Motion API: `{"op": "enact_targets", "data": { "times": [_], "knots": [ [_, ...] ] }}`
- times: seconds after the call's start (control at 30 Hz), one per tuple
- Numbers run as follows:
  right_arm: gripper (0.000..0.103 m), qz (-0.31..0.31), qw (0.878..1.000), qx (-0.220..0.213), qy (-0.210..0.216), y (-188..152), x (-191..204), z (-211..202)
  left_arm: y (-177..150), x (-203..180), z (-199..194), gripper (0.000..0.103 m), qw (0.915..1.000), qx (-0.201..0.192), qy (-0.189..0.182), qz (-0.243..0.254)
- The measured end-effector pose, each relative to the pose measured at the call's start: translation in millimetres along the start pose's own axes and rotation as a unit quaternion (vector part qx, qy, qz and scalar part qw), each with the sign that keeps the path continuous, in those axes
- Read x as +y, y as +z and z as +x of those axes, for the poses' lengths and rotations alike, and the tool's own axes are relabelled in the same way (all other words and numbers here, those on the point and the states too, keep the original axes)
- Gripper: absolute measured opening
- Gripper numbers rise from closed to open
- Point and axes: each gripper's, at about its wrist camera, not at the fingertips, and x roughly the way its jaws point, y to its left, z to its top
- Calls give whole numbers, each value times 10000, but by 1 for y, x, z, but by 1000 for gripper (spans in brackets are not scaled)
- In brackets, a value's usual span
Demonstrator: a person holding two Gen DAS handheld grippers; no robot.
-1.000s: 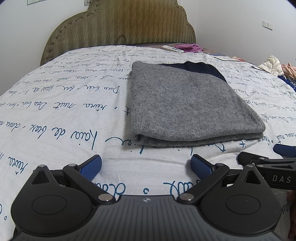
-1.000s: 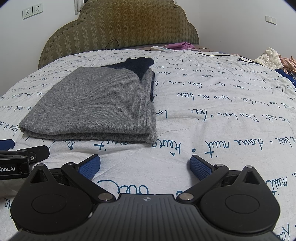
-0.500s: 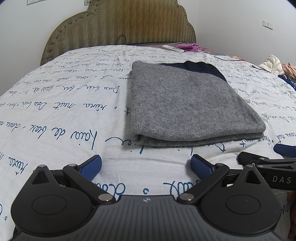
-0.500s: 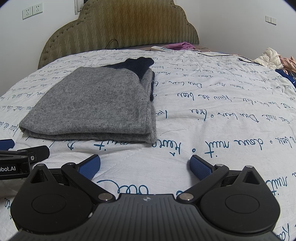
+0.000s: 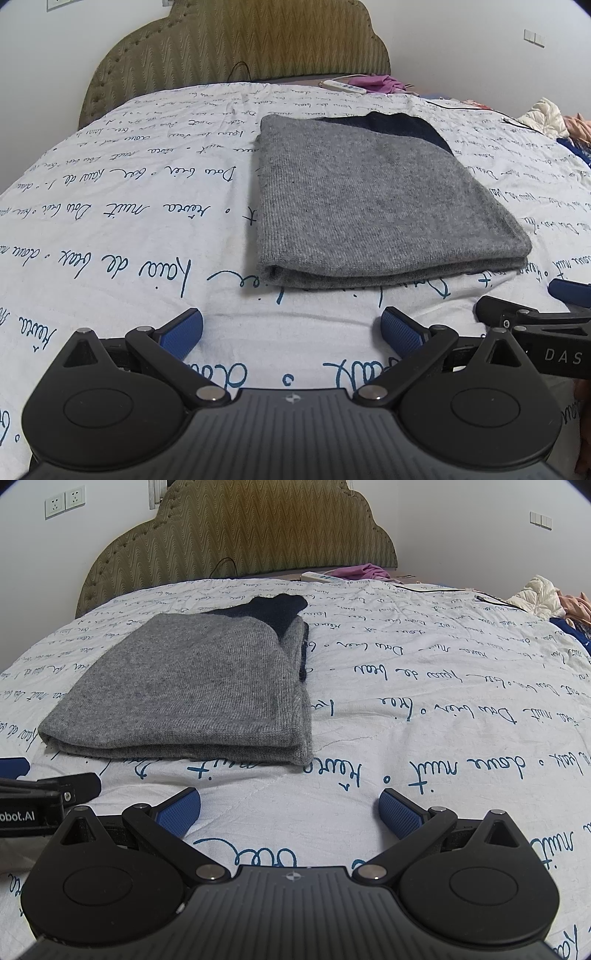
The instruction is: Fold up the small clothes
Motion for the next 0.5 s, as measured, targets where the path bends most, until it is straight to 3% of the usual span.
{"op": "enact_targets", "data": {
  "times": [0.3,0.5],
  "knots": [
    [102,-3,10000,1,-3,0,0,0,-2,3,-3,103,9999,-71,-67,-28],
    [102,-2,10000,1,-4,0,0,0,-5,0,-4,103,9999,-139,79,63]
  ]
}}
